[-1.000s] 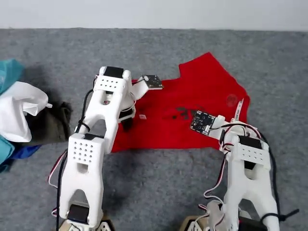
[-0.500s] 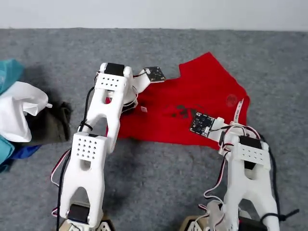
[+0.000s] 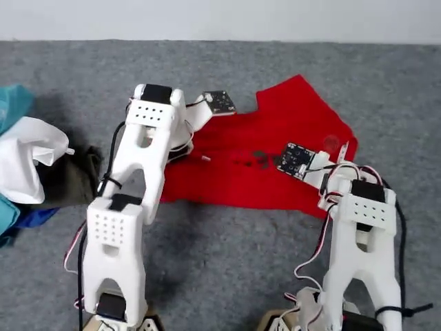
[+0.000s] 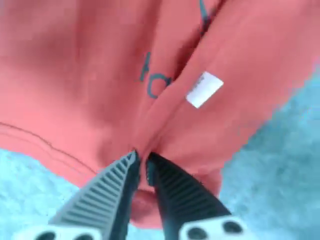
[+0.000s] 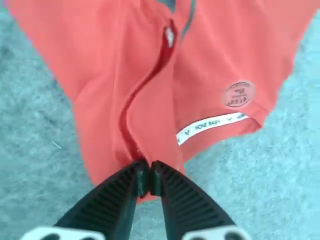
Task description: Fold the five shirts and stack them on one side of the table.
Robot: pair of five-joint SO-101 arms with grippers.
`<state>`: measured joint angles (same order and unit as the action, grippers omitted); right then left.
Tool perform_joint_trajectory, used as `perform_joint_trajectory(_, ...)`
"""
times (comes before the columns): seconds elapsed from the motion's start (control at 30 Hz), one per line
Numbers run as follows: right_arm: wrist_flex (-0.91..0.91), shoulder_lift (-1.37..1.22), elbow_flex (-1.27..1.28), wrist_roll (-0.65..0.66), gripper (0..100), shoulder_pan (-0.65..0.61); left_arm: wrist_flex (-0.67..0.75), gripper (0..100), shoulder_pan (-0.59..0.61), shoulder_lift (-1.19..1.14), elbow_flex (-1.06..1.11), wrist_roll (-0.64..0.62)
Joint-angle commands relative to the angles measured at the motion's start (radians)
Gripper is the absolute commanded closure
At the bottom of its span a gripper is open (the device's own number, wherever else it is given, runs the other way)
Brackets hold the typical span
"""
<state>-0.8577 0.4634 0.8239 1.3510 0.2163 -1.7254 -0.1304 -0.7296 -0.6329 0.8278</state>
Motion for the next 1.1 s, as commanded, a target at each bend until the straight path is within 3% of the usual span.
perform_joint_trajectory(0.0, -0.013, 0.033, -0.060, -0.009, 99.0, 0.007, -0.032, 99, 0.002, 0.189, 0.154, 0.003)
perform_joint_trajectory(0.43, -0.077, 0.062, -0.153, -0.232, 99.0, -0.001, -0.032, 99, 0.011, 0.400, 0.412, 0.003)
perform_joint_trajectory(0.63, -0.090, 0.082, -0.114, -0.232, 99.0, -0.018, 0.021, 99, 0.011, 0.413, 0.507, 0.002)
perform_joint_trajectory(0.73, -0.047, 0.087, -0.112, -0.233, 99.0, -0.018, 0.055, 97, 0.008, 0.413, 0.506, -0.063)
perform_joint_trajectory(0.9, -0.024, 0.077, -0.106, -0.232, 99.0, -0.018, 0.149, 84, 0.011, 0.422, 0.504, -0.221)
perform_joint_trajectory(1.07, -0.031, 0.079, -0.097, -0.232, 99.0, -0.015, 0.157, 83, 0.003, 0.422, 0.506, -0.270)
